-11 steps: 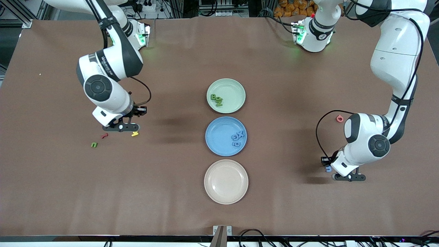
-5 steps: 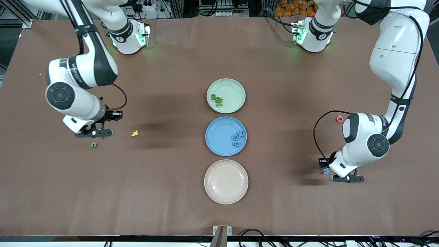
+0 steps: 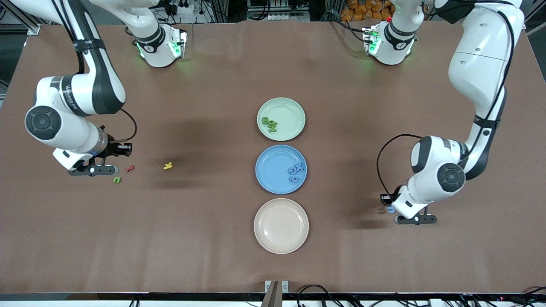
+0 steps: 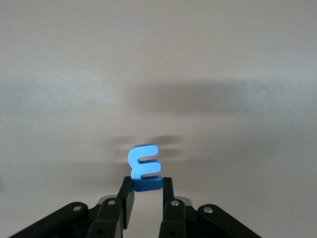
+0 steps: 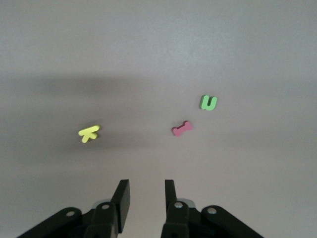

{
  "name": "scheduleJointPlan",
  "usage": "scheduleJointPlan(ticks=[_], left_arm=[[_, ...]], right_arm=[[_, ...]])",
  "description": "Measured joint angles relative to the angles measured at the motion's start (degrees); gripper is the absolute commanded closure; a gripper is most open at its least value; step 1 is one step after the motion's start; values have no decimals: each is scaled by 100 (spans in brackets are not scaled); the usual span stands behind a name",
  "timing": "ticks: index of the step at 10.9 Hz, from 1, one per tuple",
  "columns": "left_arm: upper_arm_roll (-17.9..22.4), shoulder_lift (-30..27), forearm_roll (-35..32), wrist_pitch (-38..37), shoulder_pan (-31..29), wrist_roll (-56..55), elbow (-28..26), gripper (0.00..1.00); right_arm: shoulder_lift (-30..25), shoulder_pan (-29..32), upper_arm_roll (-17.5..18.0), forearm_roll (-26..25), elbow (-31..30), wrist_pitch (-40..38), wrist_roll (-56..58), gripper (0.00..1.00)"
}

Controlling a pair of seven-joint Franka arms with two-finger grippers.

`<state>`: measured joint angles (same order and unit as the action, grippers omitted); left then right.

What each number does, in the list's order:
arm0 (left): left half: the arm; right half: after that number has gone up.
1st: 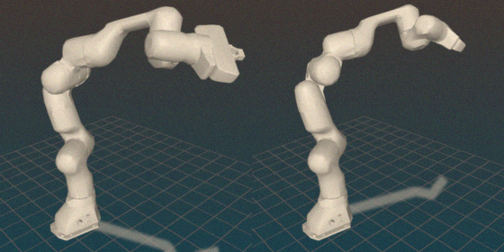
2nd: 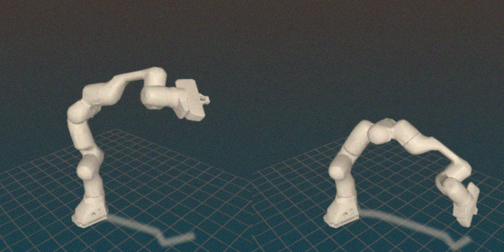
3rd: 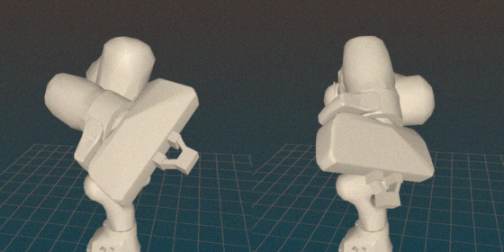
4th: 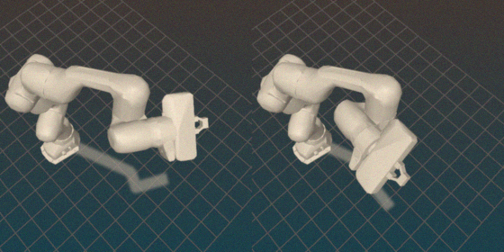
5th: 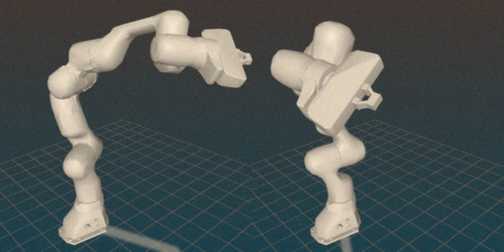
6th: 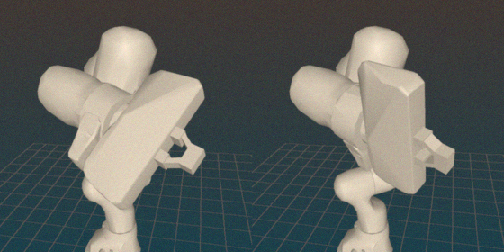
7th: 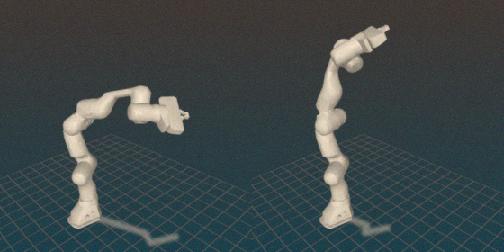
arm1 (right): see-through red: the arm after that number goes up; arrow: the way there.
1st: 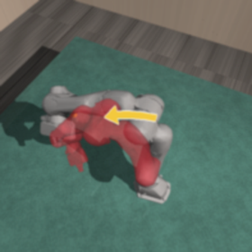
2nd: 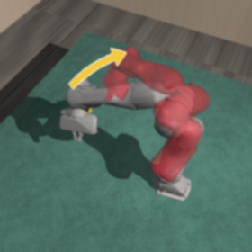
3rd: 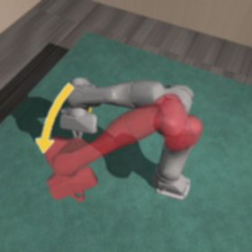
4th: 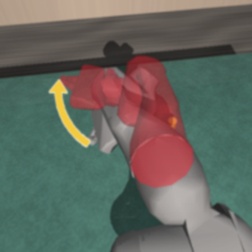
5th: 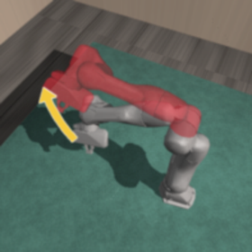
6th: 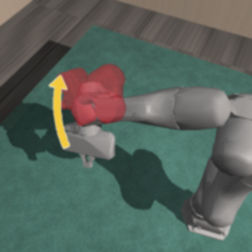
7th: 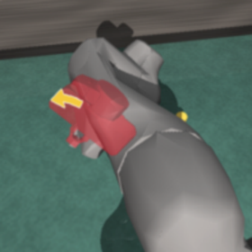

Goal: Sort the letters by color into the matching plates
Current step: 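Drop E on the blue plate while the right gripper lowers onto U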

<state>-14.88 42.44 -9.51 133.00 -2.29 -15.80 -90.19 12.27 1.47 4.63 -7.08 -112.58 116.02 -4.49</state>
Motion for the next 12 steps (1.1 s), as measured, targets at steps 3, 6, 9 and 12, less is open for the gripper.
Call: scheduleJointPlan(ticks=[3,6,9,12], left_arm=[[-4,-40,0,-25,419,-692,2,100],[-25,-80,1,-37,976,-1537,2,100],[-30,-92,0,-42,1767,-2441,2,100],[-35,-129,0,-42,2374,-3170,66,100]], right_arm=[[146,96,-264,0,-93,445,437,61],[327,114,-500,0,-273,1164,532,61],[516,117,-629,0,-355,1629,532,61],[686,122,-757,0,-367,1954,533,61]])
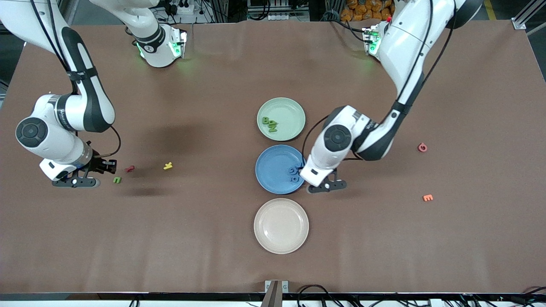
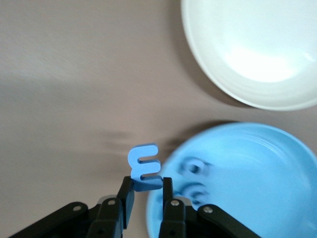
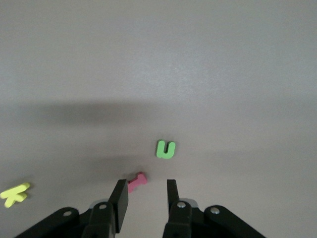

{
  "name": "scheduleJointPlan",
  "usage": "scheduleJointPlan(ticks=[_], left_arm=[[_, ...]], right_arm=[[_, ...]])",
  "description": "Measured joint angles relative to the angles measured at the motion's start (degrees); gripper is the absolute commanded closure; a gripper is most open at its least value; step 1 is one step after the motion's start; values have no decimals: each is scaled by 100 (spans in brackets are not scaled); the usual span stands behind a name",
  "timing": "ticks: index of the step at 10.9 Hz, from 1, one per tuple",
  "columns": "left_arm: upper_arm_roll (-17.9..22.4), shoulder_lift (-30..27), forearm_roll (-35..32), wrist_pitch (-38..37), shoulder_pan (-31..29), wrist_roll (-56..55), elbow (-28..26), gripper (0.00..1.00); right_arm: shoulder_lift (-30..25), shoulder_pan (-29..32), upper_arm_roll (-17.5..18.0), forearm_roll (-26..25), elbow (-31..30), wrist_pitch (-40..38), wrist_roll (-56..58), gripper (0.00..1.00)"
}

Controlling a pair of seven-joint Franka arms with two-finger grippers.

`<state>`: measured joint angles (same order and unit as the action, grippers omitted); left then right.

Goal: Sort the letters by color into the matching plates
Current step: 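Drop E on the blue plate while the right gripper lowers onto U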

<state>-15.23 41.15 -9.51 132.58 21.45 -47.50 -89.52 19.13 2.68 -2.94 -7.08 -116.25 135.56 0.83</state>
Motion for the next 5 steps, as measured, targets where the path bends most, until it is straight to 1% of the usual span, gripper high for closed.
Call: scheduleJointPlan(ticks=[4,5], left_arm=[[-2,-276,0,-3,560,-695,104,100],[-2,-318,0,-3,637,-780,122,35]], right_arm=[[356,35,-93,13,-18,539,-9,60],[461,59,-95,18,-21,666,-9,60]])
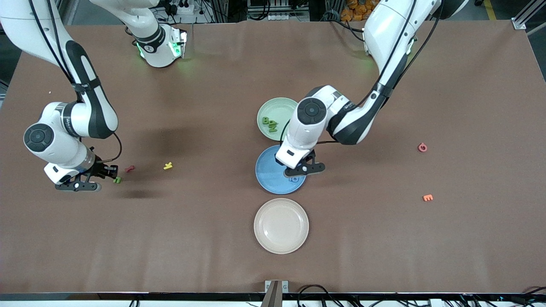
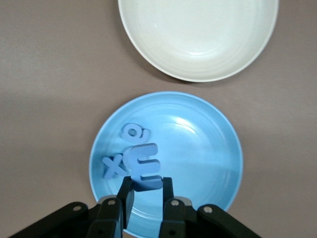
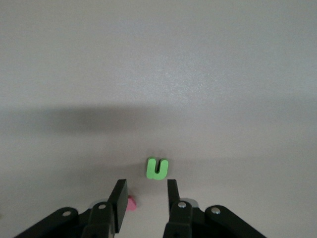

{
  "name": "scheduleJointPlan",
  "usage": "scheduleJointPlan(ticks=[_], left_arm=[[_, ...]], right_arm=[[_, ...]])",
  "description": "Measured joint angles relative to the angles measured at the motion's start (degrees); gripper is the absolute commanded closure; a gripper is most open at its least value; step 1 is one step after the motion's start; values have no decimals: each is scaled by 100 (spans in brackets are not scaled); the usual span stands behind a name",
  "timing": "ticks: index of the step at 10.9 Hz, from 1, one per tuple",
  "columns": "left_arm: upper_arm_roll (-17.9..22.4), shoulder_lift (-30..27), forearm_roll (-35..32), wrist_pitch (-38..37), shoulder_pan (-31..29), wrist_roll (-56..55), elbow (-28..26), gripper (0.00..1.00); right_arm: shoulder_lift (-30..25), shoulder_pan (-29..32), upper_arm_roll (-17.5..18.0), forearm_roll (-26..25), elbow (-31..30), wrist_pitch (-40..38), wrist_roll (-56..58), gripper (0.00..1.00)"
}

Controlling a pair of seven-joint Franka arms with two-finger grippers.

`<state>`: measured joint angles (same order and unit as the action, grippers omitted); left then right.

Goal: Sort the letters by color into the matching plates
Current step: 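Drop E on the blue plate while the right gripper lowers onto U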

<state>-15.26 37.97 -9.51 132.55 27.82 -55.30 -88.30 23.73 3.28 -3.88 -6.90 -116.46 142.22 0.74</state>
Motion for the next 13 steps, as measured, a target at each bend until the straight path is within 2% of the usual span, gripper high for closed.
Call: scheduleJointPlan(ticks=[1,5,7,13], left_arm=[[2,-21,0,0,54,-25,15,0],[86,-36,-8,1,86,48,57,0],[160,-127,-10,-27,-116,375,114,0],[150,-821,113,-1433,-1930,2765,123,0]], right_arm=[[88,17,-2,3,0,92,0,60],[310,26,-5,9,-3,389,-2,60],[436,50,-11,11,-5,500,-3,60],[615,150,-24,11,-5,707,-2,60]])
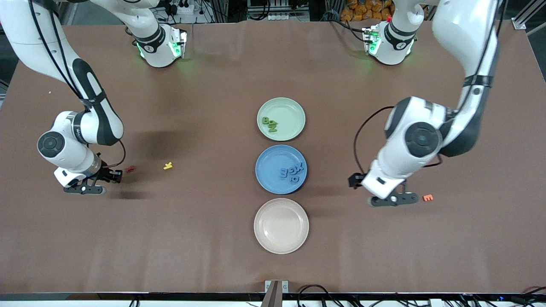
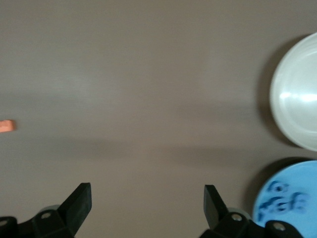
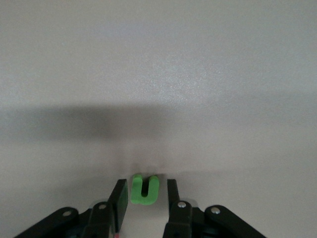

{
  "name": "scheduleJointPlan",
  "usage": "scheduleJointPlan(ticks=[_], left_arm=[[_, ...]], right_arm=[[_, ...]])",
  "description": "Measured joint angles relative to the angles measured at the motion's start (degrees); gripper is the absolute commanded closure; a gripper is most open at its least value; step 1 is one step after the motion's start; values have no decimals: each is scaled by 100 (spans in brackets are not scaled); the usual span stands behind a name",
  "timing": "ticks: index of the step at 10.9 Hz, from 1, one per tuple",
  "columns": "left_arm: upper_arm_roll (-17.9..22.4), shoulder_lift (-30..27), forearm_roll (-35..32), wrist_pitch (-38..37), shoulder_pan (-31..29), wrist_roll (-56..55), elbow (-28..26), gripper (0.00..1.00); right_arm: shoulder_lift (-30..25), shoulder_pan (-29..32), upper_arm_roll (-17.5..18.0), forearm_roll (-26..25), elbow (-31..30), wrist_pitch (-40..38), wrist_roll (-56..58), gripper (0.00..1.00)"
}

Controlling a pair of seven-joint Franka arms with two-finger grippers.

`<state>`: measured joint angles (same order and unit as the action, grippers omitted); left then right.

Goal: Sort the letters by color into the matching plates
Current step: 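Drop E on the blue plate while the right gripper lowers onto U, then carry green U to the green plate while the left gripper moves aside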

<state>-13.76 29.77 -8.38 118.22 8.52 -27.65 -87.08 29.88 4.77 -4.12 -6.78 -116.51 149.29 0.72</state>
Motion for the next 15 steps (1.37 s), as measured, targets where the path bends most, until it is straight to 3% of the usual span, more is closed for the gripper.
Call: scheduleJointPlan(ticks=[3,6,9,10,12,15], left_arm=[[-30,-474,231,-302,-717,1352,-420,0],[-67,-1287,409,-361,-1393,2410,-1308,0],[-161,-2149,412,-367,-1433,2455,-2164,0],[-187,-2365,419,-366,-1429,2455,-2351,0],[-190,-2570,421,-369,-1431,2455,-2402,0],[-139,-2589,422,-681,-1454,2454,-1856,0]], right_arm=[[105,9,-1,0,-1,129,0,61],[142,17,-3,1,0,153,1,66],[160,18,-1,1,0,195,1,99],[158,18,0,2,3,200,1,100],[158,15,3,2,13,177,7,100],[43,-48,121,2,161,-337,4,100]])
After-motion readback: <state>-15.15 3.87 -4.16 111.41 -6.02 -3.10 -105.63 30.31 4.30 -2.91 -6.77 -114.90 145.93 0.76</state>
